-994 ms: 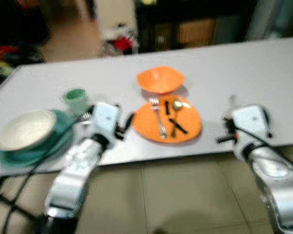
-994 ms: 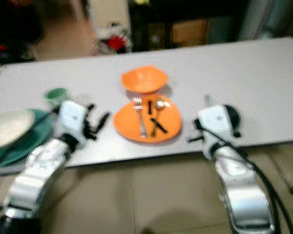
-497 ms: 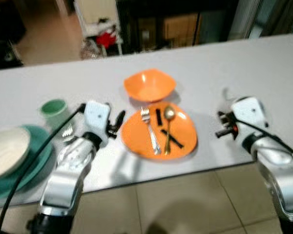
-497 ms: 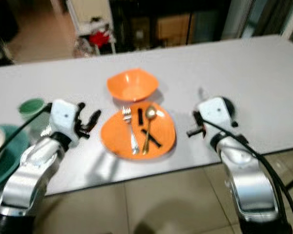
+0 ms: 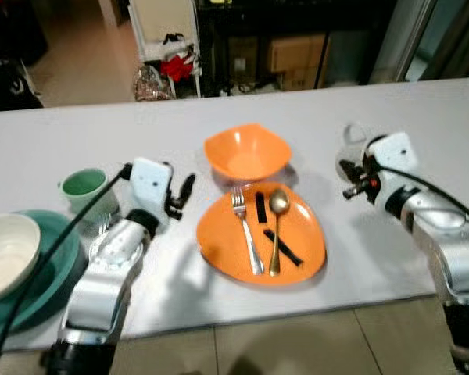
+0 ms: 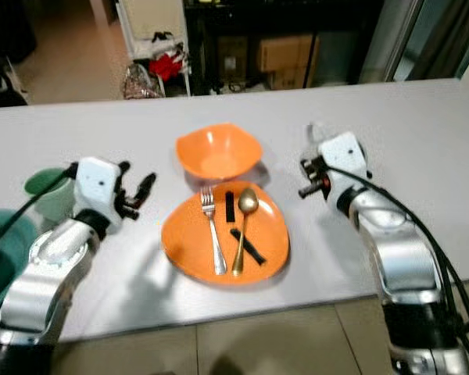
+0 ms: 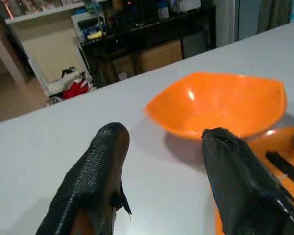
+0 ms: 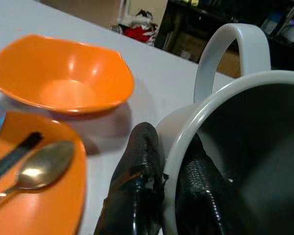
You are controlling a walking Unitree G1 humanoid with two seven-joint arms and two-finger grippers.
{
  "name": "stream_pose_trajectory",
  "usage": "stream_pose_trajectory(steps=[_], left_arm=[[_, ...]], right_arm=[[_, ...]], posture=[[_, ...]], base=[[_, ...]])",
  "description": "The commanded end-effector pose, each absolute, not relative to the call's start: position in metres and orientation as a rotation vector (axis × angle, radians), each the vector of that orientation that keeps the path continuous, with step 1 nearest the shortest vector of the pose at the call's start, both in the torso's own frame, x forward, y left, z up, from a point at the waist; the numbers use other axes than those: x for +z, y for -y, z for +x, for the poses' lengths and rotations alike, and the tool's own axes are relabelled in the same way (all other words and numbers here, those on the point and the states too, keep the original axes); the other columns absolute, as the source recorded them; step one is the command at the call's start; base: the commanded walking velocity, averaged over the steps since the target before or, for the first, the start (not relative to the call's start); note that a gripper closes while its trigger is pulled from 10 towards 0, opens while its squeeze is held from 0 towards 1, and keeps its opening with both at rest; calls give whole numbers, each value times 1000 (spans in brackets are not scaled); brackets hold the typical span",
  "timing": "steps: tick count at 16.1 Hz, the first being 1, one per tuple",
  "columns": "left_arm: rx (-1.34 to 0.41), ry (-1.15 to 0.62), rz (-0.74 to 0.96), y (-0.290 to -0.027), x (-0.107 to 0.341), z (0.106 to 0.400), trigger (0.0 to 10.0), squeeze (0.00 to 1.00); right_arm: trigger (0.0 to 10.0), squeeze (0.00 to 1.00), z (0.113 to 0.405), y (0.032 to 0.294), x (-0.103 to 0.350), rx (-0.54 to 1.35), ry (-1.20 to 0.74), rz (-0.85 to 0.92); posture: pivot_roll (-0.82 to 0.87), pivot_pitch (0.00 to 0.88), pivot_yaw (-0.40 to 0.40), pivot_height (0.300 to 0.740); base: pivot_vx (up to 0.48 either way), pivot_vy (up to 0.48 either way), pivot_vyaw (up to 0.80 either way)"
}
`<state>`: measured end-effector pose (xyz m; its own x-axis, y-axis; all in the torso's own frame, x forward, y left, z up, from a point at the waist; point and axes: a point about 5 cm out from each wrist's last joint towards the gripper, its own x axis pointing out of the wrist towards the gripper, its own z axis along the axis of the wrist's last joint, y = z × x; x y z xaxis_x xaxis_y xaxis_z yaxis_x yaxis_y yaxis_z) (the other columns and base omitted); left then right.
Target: Setting the table
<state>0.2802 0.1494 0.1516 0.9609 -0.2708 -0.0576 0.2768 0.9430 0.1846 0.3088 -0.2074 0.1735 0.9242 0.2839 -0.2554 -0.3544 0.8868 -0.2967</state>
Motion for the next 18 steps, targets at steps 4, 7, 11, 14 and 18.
stream_pose_trajectory(steps=[4,7,11,14,18], left_arm=[[-373,-38,194,-141,156,278,10000,0],[-547,-22,194,-135,169,281,10000,0],[-921,-103,308,-130,177,274,10000,0],[-1070,-176,323,-130,175,266,10000,0],[-1155,-223,354,-128,174,265,10000,0]], right_arm=[[10000,0,333,216,176,480,-280,-362],[10000,0,342,214,179,632,-344,-411],[10000,0,350,226,174,751,-530,-497],[10000,0,348,229,170,862,-625,-530],[10000,0,352,243,169,865,-741,-650]], posture=[[30,0,14,740],[39,0,19,740],[58,0,15,740],[51,0,32,740],[49,0,39,740]], base=[[141,0,0],[0,0,0],[0,0,0],[0,0,0],[0,0,0]])
